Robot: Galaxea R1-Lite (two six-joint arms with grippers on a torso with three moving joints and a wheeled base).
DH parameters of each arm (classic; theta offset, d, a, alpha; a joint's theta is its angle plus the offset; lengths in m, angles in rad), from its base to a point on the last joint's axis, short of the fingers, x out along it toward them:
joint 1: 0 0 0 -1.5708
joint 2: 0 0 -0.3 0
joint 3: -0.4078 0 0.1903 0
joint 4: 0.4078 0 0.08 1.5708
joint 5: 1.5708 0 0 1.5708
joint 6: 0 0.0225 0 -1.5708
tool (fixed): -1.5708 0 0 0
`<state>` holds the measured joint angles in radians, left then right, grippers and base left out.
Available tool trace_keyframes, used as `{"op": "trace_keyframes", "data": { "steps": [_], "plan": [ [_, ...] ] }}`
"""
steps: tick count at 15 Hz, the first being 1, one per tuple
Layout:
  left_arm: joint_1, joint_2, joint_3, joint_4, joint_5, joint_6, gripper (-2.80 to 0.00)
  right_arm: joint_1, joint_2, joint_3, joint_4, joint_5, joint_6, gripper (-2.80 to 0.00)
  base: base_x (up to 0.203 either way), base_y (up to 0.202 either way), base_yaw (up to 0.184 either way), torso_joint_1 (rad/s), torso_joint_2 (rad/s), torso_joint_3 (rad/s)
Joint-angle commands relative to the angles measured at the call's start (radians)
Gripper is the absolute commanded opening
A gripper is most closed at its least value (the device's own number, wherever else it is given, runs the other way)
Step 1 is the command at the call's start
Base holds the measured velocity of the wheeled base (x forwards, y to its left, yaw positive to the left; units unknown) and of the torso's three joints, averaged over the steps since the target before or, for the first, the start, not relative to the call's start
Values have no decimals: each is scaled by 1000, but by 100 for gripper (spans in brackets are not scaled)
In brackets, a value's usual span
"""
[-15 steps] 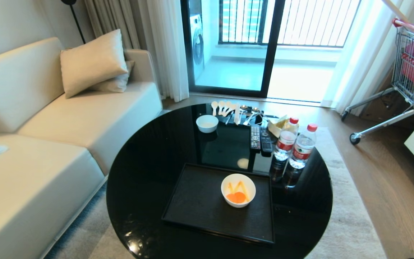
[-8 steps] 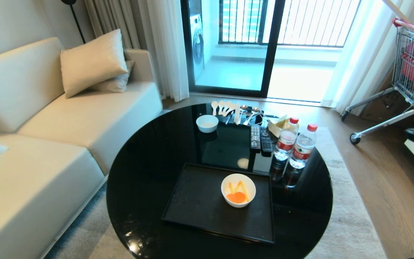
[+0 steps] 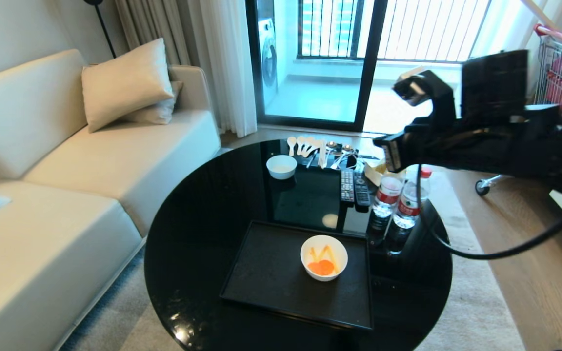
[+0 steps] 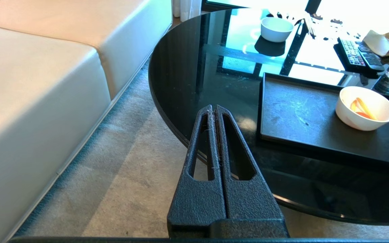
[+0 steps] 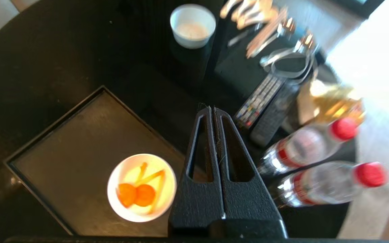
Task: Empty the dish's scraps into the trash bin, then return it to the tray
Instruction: Pick up the bowl with leftover food
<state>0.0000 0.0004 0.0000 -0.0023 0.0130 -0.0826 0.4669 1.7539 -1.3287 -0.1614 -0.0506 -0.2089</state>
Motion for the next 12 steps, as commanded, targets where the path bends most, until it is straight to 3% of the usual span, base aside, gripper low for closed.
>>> {"op": "trace_keyframes", "data": {
  "steps": [1, 8, 12],
  "plan": [
    [0, 0, 0, 0, 1, 0, -280, 45, 215, -128, 115, -77, 159, -280, 0, 0, 0, 0, 0, 0],
    [0, 0, 0, -1, 1, 0, -280, 54, 354, -212, 434, -118, 517, -280, 0, 0, 0, 0, 0, 0],
    [0, 0, 0, -1, 1, 0, -280, 74, 384, -221, 535, -114, 630, -280, 0, 0, 0, 0, 0, 0]
  ]
}}
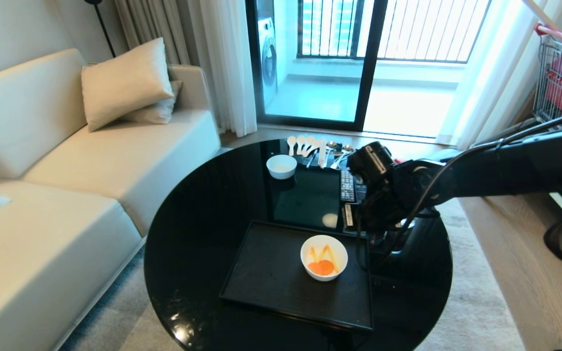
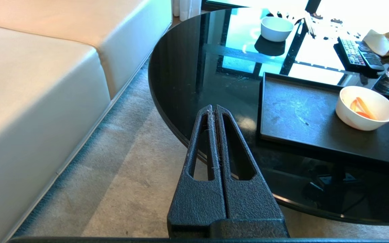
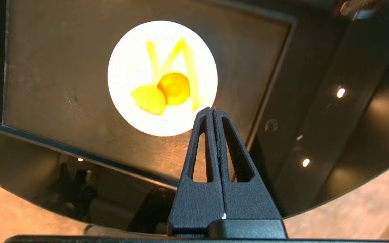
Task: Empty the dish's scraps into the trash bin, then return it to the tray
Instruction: Pick up the bowl with leftover food
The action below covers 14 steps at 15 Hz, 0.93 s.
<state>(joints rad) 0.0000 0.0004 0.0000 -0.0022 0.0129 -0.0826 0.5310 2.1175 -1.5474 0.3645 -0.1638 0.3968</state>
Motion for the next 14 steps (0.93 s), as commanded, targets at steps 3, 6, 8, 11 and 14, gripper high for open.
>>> {"op": "trace_keyframes", "data": {
  "steps": [3, 6, 8, 11, 14],
  "plan": [
    [0, 0, 0, -1, 1, -1, -280, 34, 54, 0, 11, 0, 86, -280, 0, 0, 0, 0, 0, 0],
    [0, 0, 0, 1, 1, 0, -280, 52, 85, -6, 8, 0, 135, -280, 0, 0, 0, 0, 0, 0],
    [0, 0, 0, 0, 1, -1, -280, 58, 99, 1, 11, 1, 142, 0, 0, 0, 0, 0, 0, 0],
    [0, 0, 0, -1, 1, 0, -280, 58, 138, -6, 6, -6, 151, 0, 0, 0, 0, 0, 0, 0],
    [0, 0, 0, -1, 1, -1, -280, 56, 165, -6, 1, -8, 154, 0, 0, 0, 0, 0, 0, 0]
  ]
}}
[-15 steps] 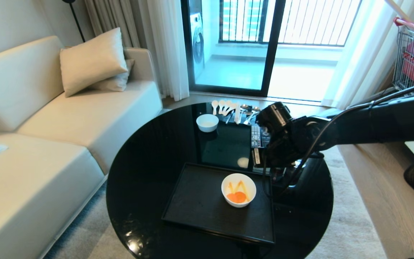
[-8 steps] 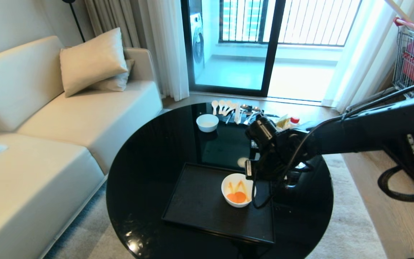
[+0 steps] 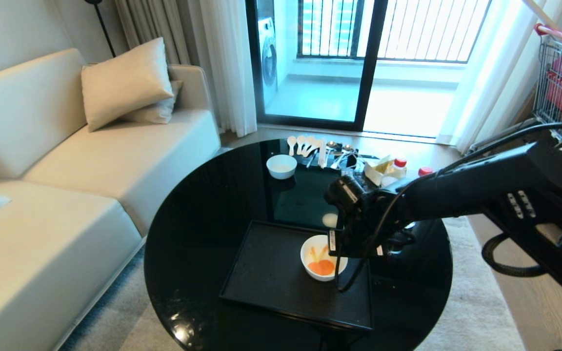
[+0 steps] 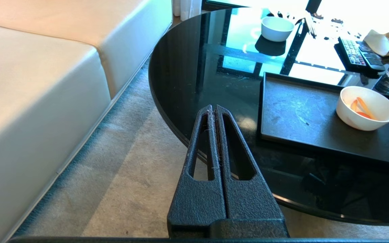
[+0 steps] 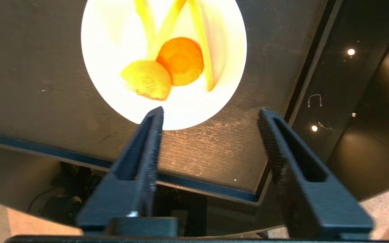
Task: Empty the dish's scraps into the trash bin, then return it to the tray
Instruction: Pick up the bowl with leftover food
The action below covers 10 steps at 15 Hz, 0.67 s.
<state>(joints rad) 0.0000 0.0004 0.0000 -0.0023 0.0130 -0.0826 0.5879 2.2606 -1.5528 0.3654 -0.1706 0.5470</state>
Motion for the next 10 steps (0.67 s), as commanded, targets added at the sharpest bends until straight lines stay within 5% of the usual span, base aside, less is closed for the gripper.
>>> {"op": "trace_keyframes", "data": {
  "steps": [1, 10],
  "plan": [
    [0, 0, 0, 0, 1, 0, -280, -2, 33, -2, -7, -3, 3, 0, 0, 0, 0, 0, 0, 0],
    [0, 0, 0, -1, 1, 0, -280, -59, 149, -85, -70, -73, 2, 0, 0, 0, 0, 0, 0, 0]
  ]
}}
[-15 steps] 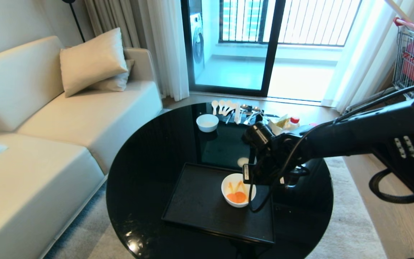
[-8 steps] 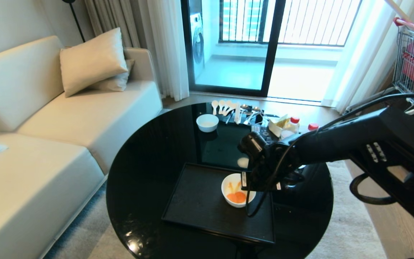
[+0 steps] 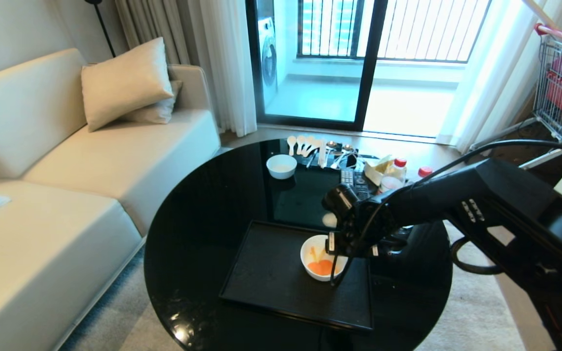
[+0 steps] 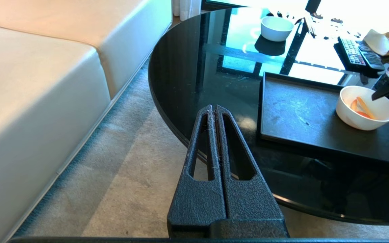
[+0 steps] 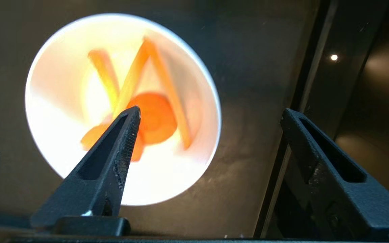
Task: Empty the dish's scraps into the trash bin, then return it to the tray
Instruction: Pick up the bowl with leftover food
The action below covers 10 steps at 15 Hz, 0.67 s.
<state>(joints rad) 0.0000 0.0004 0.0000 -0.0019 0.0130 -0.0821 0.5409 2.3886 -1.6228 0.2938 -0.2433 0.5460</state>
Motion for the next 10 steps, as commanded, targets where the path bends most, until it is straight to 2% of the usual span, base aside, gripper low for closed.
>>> {"op": "trace_keyframes", "data": {
  "steps": [1, 10],
  "plan": [
    [0, 0, 0, 0, 1, -1, -280, -21, 23, -17, 1, -1, 3, 0, 0, 0, 0, 0, 0, 0],
    [0, 0, 0, -1, 1, -1, -280, -52, 53, -19, -1, -4, 4, 0, 0, 0, 0, 0, 0, 0]
  ]
}}
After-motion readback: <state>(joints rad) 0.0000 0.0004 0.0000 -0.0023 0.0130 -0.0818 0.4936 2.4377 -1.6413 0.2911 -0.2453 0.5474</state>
